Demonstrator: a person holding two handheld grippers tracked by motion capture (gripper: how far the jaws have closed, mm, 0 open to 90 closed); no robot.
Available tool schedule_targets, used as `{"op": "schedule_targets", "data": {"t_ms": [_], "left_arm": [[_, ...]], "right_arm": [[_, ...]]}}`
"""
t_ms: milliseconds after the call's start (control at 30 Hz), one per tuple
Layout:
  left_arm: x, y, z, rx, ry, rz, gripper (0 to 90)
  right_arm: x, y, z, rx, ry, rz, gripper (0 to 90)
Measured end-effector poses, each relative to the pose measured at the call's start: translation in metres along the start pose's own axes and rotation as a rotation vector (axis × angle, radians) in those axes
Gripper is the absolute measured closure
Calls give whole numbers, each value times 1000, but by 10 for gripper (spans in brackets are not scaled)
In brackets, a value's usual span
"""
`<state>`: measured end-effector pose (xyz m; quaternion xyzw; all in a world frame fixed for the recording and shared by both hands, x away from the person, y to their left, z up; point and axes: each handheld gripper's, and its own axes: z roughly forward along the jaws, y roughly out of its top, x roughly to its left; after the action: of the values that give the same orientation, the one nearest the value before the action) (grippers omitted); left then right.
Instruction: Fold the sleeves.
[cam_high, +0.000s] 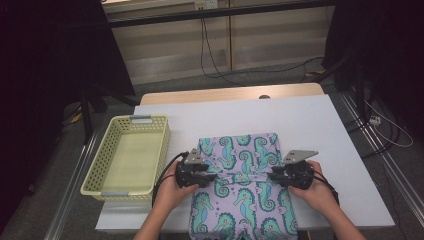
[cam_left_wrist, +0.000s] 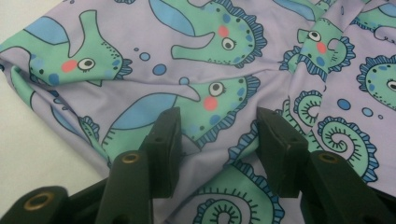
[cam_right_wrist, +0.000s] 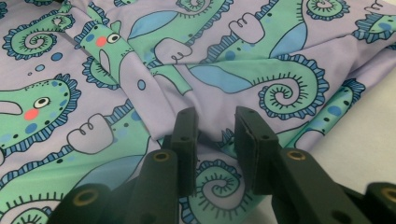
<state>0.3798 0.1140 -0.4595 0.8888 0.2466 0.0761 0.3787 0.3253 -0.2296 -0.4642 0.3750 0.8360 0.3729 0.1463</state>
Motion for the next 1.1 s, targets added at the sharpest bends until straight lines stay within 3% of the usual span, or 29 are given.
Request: {"op": "schedule_targets", "data": {"t_ms": [233,433,700,900,1100], "left_arm": [[5,5,0,32,-12,-19,589],[4,8,1,48,4,-4,669],[6,7,-6,74,-3,-26,826],[6,7,-7,73,-8,-29,865],[6,10,-15,48,-20,-65,886]], "right_arm": [[-1,-1,0,-6,-3,-3,810],[-1,2,3,-2,-7,-8,886],[-1,5,5,-3,-2,-23,893],[-1,7,0,-22,11,-21,897],[1,8,-8,-60,41,-17,898]]}}
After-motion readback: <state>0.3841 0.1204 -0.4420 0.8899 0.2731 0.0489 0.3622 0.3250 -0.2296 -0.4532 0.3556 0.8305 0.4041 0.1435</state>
